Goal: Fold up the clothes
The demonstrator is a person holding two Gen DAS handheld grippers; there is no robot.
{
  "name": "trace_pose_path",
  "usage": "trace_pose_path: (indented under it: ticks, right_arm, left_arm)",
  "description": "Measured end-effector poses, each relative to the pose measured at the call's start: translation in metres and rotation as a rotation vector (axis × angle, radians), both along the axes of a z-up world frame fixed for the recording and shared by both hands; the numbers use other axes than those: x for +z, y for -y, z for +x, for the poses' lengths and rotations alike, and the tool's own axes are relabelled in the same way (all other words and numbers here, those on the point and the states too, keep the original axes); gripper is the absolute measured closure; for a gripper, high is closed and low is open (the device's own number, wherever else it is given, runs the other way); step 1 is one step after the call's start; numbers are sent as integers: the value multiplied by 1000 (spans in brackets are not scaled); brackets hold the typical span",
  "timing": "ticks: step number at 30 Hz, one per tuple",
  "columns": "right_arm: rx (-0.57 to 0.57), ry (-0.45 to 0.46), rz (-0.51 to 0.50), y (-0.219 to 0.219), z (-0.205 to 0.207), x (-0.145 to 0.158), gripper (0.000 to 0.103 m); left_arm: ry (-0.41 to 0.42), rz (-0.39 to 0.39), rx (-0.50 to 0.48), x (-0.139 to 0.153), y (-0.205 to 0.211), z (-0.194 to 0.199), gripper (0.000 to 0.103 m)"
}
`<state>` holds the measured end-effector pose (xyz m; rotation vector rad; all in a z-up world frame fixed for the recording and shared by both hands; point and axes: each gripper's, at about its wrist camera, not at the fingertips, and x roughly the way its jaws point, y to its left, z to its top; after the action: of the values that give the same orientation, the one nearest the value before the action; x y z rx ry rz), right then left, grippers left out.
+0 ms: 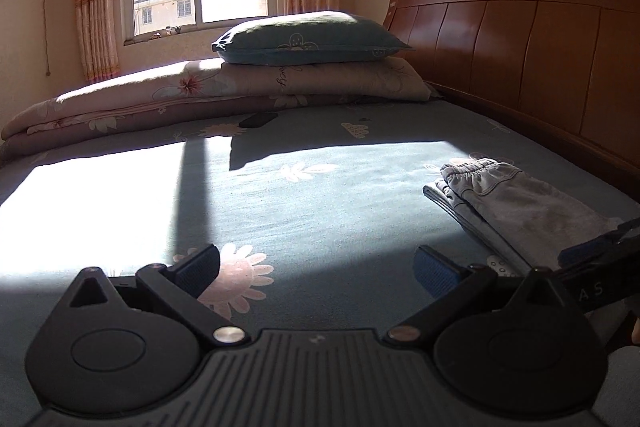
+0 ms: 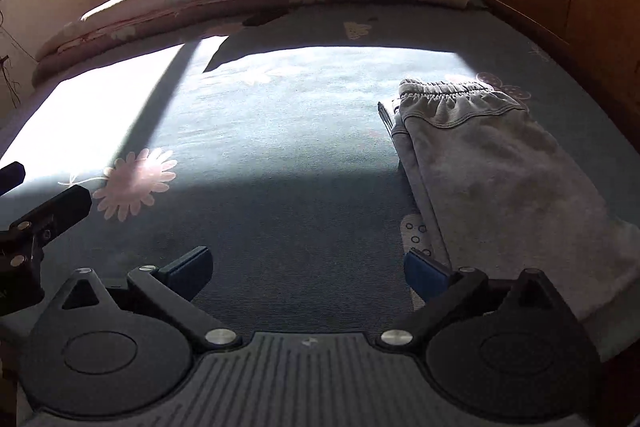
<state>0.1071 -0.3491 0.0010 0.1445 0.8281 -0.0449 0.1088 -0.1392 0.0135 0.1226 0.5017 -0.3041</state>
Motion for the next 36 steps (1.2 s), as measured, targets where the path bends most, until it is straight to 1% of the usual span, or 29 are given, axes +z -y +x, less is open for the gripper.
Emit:
trace_pose_path:
  ticks: [2,6,9,11,14,19,22,25,36]
  right_arm:
    - [11,-13,-1,-7,-9,1,0]
    - [-6,-34,-18,-14,-24,8,0]
    - [-18,-100,-37,-17,-28,10,0]
    - [-19,-124,-56,-20,-32,12,0]
    - [-17,-112,-85,-24,-41,15,0]
    - [-10,-91,-87,-25,-50,18,0]
    - [-7,-82,-86,-25,-52,20,0]
    - [-3,-78,-76,-24,-52,21,0]
    - [11,-102,-71,-24,-50,11,0]
  left_arm:
    - [-57,28,23,1,0,-4,1]
    - [-154,40,59,0,-7,-10,1]
    - [-231,17,71,-3,-13,-10,1]
    - [-278,-6,70,-5,-17,-11,1]
    - [-328,-15,77,-9,-18,-13,1]
    - [-393,-9,99,-15,-19,-14,1]
    - [-435,-19,106,-18,-20,-13,1]
    - [-459,-21,117,-20,-21,-13,1]
    - [-480,7,139,-22,-19,-12,1]
